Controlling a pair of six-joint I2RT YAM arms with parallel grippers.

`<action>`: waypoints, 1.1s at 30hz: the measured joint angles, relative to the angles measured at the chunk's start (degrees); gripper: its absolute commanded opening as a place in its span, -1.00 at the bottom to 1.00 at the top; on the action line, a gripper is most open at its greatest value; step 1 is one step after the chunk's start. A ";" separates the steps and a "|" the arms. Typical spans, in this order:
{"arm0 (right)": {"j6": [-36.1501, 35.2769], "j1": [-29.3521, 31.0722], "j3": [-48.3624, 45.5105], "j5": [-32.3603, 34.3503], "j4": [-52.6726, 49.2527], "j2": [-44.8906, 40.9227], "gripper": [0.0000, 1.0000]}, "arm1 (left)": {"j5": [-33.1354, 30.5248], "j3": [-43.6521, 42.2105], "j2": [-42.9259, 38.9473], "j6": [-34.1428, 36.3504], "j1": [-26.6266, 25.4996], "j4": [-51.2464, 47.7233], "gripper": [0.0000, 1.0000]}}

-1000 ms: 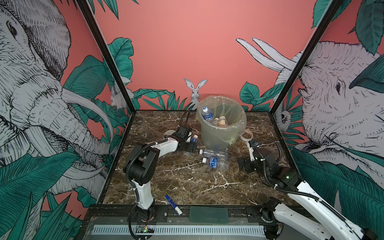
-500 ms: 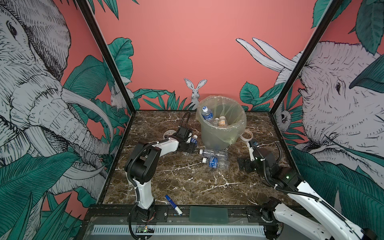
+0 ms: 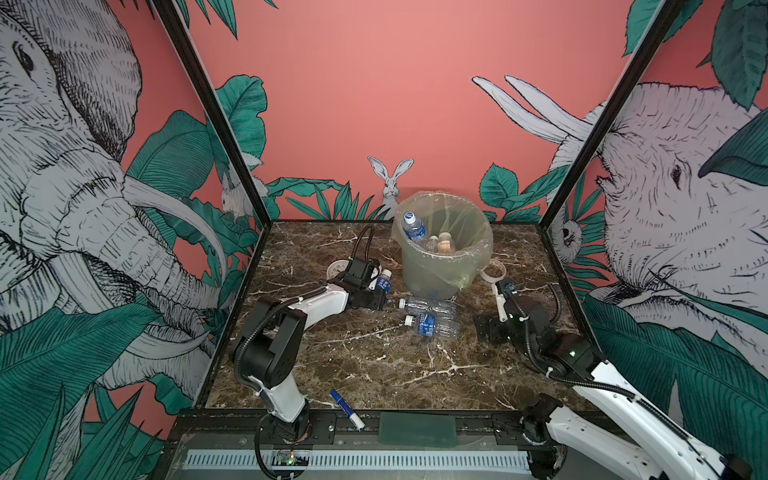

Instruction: Throw the plastic bottles in the bin

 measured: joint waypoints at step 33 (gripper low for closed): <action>0.50 0.00 -1.03 -3.85 5.11 5.51 0.90 | 3.41 -29.99 -45.53 -0.07 -0.07 7.56 0.22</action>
